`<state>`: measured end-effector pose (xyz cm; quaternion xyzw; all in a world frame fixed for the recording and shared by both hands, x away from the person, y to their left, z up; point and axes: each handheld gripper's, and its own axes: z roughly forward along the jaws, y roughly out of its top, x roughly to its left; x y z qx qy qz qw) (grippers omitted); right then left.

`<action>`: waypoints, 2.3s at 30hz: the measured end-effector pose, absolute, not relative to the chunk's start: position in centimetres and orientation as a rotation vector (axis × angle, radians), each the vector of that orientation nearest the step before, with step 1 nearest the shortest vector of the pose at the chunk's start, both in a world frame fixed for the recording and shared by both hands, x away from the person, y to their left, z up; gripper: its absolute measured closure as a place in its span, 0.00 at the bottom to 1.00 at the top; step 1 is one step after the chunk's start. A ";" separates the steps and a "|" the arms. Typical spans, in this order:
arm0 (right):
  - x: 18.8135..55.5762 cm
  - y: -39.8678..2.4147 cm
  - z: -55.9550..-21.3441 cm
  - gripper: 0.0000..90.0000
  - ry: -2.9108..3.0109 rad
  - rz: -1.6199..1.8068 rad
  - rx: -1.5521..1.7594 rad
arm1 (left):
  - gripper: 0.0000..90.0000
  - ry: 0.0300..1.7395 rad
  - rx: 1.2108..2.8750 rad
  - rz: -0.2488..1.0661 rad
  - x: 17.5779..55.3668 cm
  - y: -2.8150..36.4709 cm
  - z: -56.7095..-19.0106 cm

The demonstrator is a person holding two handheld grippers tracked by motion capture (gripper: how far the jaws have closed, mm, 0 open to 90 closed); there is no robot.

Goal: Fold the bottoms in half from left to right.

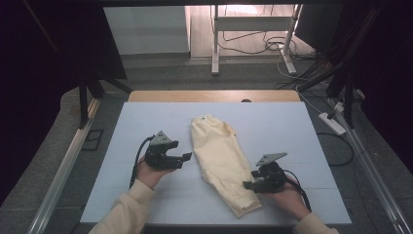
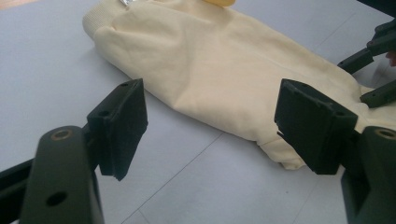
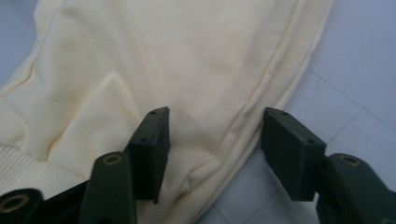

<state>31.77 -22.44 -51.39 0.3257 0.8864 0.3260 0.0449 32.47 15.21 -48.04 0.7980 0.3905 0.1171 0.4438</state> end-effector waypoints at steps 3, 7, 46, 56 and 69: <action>31.8 -22.5 -51.4 0.61 2.732 1.016 0.999 | 0.29 0.968 1.982 0.290 32.5 15.2 -48.1; 31.7 -22.6 -51.3 0.73 2.772 1.031 1.022 | 0.29 0.967 1.981 0.291 32.5 15.2 -48.1; 28.2 -18.4 -51.6 0.86 2.886 1.124 0.897 | 0.28 0.979 1.968 0.296 32.6 15.6 -47.9; 27.8 -17.5 -51.7 0.85 2.889 1.143 0.872 | 0.28 0.981 1.967 0.296 32.6 15.6 -47.9; 28.0 -18.8 -50.8 0.70 2.832 1.194 0.831 | 0.28 0.975 1.965 0.296 32.6 15.7 -47.8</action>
